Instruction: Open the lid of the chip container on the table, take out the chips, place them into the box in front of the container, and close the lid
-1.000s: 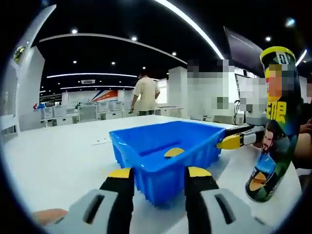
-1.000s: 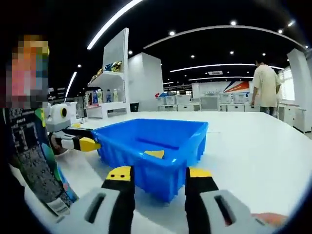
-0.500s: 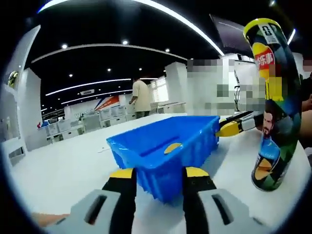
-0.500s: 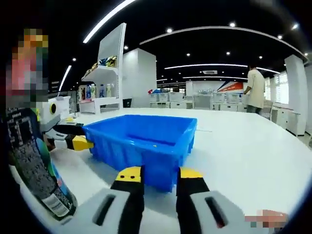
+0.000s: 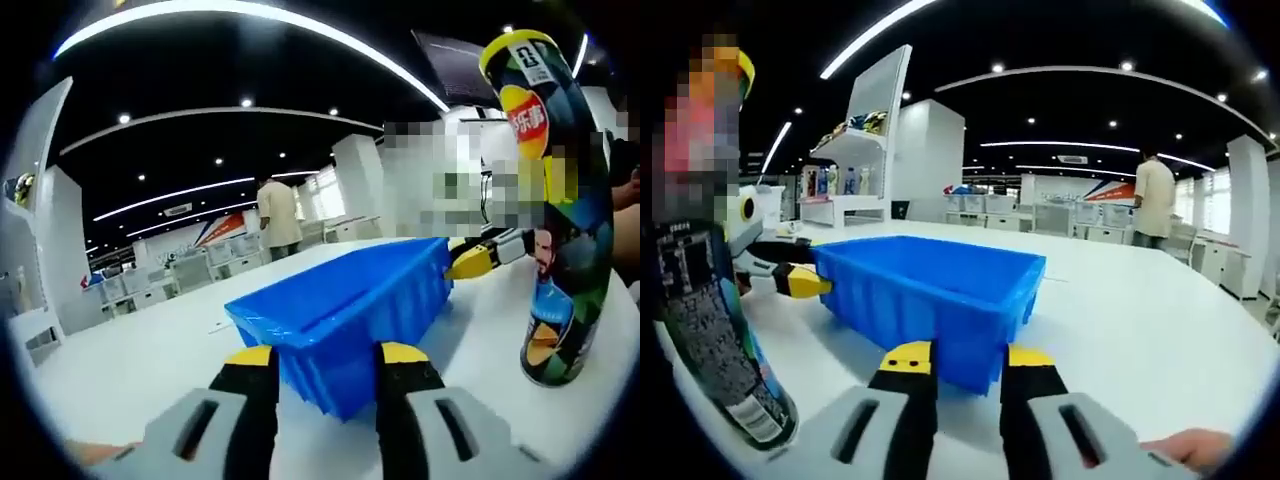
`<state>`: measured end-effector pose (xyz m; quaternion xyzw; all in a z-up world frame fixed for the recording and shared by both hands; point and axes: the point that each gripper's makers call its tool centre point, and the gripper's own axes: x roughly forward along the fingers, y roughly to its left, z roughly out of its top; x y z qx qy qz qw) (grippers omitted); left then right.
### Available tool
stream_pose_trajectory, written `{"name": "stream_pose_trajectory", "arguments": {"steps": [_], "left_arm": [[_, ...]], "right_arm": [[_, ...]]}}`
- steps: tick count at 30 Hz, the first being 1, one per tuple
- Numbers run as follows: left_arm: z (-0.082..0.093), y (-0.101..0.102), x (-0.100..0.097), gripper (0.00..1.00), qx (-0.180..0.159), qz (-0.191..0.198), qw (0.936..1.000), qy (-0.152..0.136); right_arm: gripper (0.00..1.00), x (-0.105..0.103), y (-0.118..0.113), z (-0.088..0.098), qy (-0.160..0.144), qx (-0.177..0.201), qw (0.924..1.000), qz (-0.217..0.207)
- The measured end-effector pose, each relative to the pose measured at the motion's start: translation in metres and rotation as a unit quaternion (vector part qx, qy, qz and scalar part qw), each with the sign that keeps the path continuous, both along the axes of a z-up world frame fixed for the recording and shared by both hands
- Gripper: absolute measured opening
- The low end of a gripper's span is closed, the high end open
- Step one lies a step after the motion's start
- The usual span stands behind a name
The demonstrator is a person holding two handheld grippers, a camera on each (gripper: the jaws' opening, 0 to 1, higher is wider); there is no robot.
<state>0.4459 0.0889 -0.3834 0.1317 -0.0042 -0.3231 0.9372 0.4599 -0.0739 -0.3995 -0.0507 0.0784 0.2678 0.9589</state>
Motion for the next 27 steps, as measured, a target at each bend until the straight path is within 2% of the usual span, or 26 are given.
{"name": "stream_pose_trajectory", "arguments": {"steps": [1,2,3,4,6,18,25,27], "left_arm": [[0.005,0.001,0.0,0.34,0.0,0.004,0.9999,-0.012],[0.005,-0.001,-0.003,0.31,0.001,-0.004,0.9999,-0.012],[0.007,0.002,-0.003,0.31,-0.008,0.012,0.9998,-0.011],[0.011,0.003,-0.002,0.31,-0.005,0.013,0.9997,-0.02],[0.012,0.003,-0.001,0.31,-0.007,0.013,0.9997,-0.018],[0.02,0.0,0.0,0.31,-0.001,0.014,0.999,-0.042],[0.032,0.0,0.011,0.31,-0.004,0.012,0.9985,-0.053],[0.038,-0.002,0.012,0.31,-0.004,0.009,0.9982,-0.06]], "right_arm": [[0.2,0.0,0.0,0.002,-0.003,-0.002,1.0,-0.001],[0.2,0.0,0.002,0.009,-0.018,0.002,0.9998,0.001],[0.2,0.0,0.002,0.009,-0.013,0.002,0.9999,-0.001],[0.2,0.001,0.002,0.012,-0.017,0.0,0.9999,-0.004],[0.2,0.004,0.002,0.013,-0.006,0.001,1.0,-0.007],[0.2,0.006,0.004,0.018,-0.032,-0.018,0.9993,0.0],[0.2,0.01,0.004,0.027,-0.035,-0.012,0.9993,0.002],[0.18,0.011,0.004,0.028,-0.043,-0.022,0.9988,-0.006]]}}
